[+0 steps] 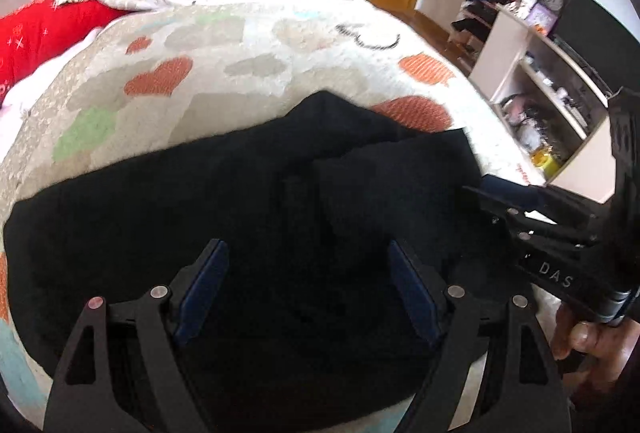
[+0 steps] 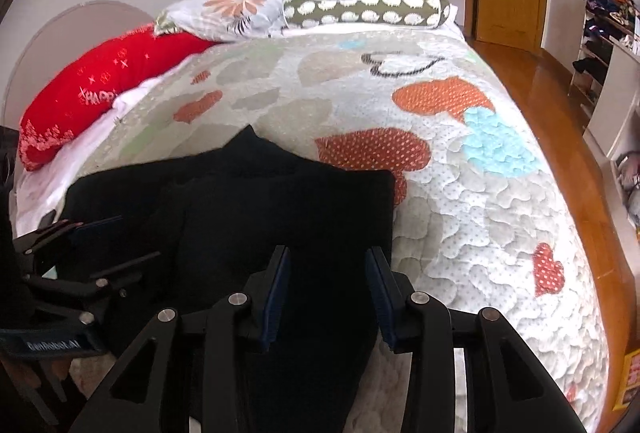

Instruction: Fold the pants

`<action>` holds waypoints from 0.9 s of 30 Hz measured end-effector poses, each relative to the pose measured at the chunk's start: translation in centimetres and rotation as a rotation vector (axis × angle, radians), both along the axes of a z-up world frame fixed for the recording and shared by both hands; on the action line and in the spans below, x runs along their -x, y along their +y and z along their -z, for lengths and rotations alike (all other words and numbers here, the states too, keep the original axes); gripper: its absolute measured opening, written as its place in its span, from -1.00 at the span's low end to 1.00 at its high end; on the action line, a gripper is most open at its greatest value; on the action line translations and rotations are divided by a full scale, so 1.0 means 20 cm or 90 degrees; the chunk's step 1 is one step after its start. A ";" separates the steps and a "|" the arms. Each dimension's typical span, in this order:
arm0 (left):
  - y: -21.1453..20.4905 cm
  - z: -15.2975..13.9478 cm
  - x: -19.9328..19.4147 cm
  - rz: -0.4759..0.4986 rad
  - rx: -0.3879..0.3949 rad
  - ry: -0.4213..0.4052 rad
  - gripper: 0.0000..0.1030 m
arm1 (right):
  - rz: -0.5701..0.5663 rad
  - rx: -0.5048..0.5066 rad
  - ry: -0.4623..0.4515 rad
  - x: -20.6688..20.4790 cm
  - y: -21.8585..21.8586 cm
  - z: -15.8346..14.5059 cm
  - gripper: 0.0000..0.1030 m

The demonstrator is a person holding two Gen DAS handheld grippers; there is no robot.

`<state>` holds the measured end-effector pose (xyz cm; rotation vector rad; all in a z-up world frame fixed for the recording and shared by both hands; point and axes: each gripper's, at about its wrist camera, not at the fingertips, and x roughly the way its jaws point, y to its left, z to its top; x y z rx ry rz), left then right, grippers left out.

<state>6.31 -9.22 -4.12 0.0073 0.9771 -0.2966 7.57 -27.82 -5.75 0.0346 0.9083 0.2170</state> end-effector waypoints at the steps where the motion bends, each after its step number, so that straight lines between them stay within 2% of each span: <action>1: 0.01 0.02 -0.01 -0.003 0.006 0.008 0.59 | -0.002 0.003 0.004 -0.01 0.01 0.02 -0.20; 5: 0.02 0.01 0.01 -0.005 0.013 0.007 0.59 | -0.001 -0.008 0.003 -0.02 -0.01 0.01 -0.19; 15: 0.10 -0.06 0.10 -0.026 0.039 -0.011 0.58 | -0.006 -0.006 -0.020 0.13 -0.01 -0.10 -0.15; 27: 0.22 -0.07 0.20 -0.058 0.054 -0.008 0.58 | -0.031 -0.007 -0.007 0.22 0.07 -0.07 -0.12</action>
